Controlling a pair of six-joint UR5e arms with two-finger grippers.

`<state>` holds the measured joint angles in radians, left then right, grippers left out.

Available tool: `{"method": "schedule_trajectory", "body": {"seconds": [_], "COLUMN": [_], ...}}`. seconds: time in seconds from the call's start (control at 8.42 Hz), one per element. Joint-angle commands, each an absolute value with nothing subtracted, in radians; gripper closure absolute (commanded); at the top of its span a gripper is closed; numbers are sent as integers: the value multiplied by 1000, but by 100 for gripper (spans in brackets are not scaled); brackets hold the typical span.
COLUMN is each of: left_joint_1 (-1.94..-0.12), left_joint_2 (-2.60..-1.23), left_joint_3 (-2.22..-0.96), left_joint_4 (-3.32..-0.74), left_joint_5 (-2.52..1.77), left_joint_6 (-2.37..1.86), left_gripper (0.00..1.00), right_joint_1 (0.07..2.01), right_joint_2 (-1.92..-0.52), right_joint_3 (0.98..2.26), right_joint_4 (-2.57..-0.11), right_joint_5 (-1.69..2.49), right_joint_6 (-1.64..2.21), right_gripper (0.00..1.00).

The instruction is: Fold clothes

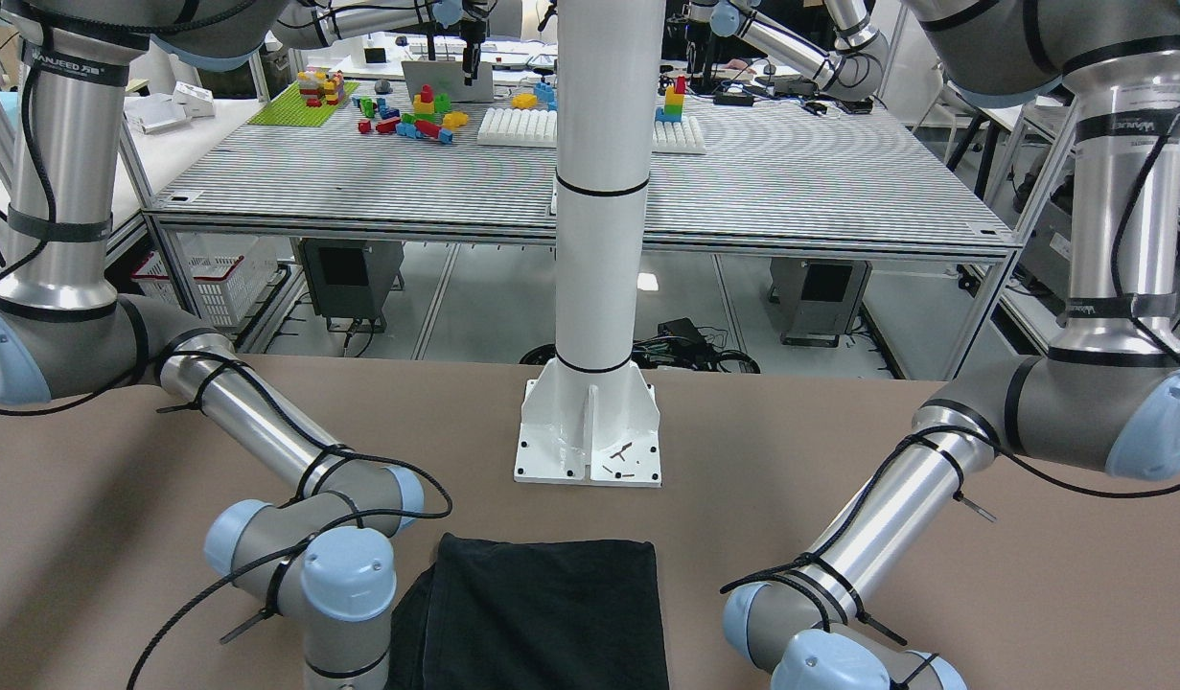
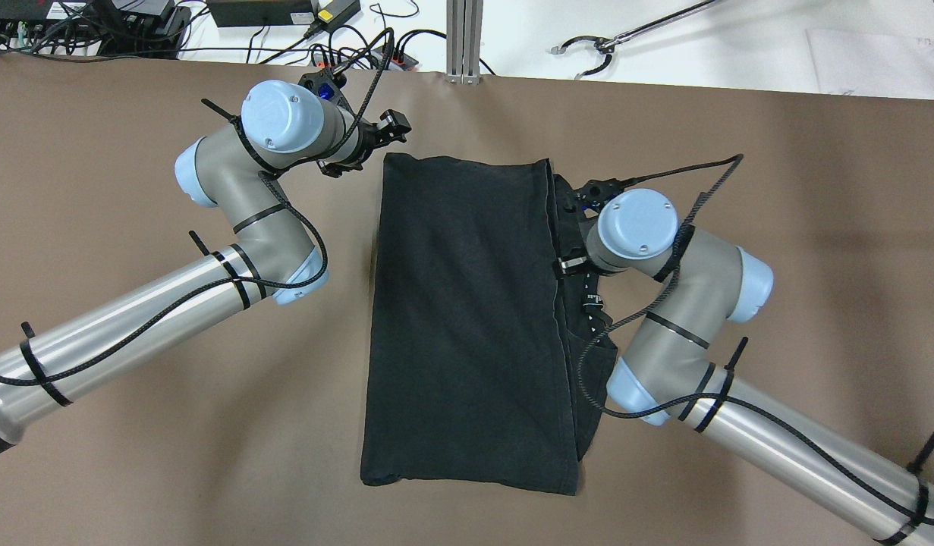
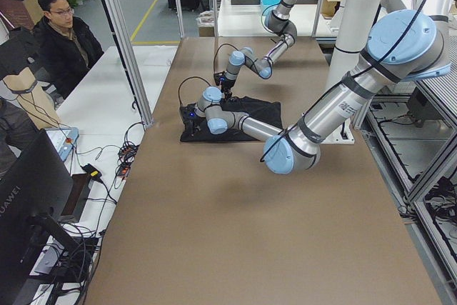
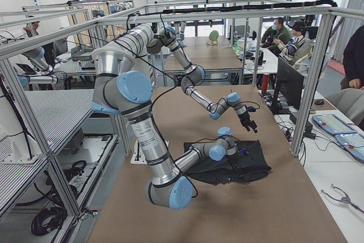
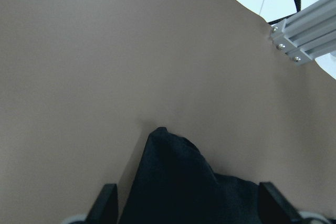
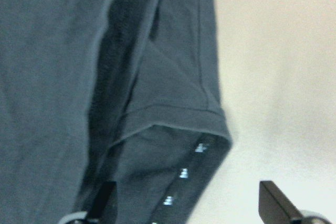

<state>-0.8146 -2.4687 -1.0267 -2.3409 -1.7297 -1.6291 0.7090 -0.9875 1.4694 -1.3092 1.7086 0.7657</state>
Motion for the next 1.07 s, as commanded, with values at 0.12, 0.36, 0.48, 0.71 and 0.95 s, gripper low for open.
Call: {"method": "schedule_trajectory", "body": {"seconds": [0.12, 0.36, 0.48, 0.71, 0.95], "left_joint_1": [-815, -815, -815, -815, -816], "left_joint_2": [-2468, -2470, -2453, -2430, -2418], "left_joint_3": [-1038, -1051, -1087, -1111, -1115], "left_joint_4": [-2341, -2341, -2341, -2341, -2341], "left_joint_5": [-1729, -1730, -1729, -1721, -1706], "left_joint_6": [-1629, -1629, -1631, -1634, -1634], "left_gripper": [6, 6, 6, 6, 6], "right_joint_1": [739, 724, 666, 566, 429], "right_joint_2": [-1103, -1098, -1120, -1196, -1247], "right_joint_3": [1590, 1688, 1748, 1869, 1955], "right_joint_4": [-1265, -1318, -1316, -1309, -1313], "right_joint_5": [1772, 1773, 1772, 1756, 1644], "right_joint_6": [772, 970, 1185, 1624, 1951], "right_gripper": [5, 5, 5, 6, 13]}}
